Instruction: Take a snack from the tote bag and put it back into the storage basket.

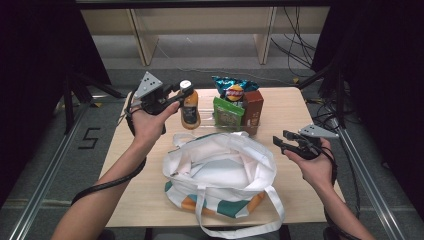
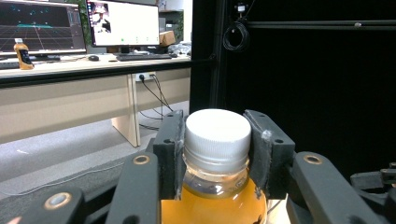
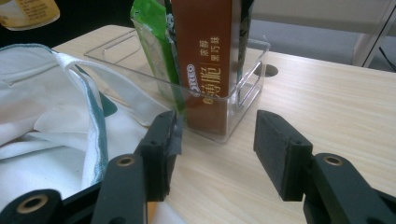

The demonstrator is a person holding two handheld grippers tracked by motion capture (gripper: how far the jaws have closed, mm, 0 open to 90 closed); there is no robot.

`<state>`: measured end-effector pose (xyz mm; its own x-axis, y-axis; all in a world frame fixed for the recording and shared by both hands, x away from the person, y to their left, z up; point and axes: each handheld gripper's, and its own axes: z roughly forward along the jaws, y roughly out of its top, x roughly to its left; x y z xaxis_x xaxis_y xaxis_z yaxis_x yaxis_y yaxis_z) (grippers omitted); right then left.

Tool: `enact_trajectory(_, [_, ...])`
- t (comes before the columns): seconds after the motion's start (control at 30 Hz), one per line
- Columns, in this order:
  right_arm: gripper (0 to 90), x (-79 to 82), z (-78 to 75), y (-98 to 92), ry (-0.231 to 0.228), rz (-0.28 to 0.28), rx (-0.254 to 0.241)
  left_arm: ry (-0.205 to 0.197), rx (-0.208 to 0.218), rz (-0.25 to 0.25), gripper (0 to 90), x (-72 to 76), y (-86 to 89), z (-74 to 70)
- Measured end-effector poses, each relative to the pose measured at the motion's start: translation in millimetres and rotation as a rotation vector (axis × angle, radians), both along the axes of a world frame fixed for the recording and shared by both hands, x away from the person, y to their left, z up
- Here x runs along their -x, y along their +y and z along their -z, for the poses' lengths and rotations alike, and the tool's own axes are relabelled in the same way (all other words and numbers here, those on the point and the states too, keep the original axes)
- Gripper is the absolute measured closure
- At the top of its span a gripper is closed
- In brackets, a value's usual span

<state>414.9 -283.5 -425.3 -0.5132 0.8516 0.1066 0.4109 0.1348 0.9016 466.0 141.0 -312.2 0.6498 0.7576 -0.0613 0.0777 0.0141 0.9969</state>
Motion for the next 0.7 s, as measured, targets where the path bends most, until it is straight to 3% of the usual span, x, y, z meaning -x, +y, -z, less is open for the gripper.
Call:
enact_trajectory(0.3, [50.3,-0.1,-0.3,-0.4,0.003,-0.003,0.009,0.0,0.001,-0.009,59.0,-4.7,-0.5,-0.4])
enact_trajectory(0.37, [50.3,-1.7,-0.2,-2.6,-0.02,-0.012,0.042,0.0,0.002,-0.008,58.9,-5.7,-1.2,-0.3])
enact_trajectory(0.6, [50.3,-1.6,0.4,-1.4,-0.019,-0.01,0.025,0.003,0.0,-0.009,59.0,-9.5,-2.5,-0.2])
enact_trajectory(0.7, [50.3,-0.2,-0.4,-0.3,0.003,-0.002,0.008,0.004,0.002,-0.011,59.0,-10.8,-3.2,-0.1])
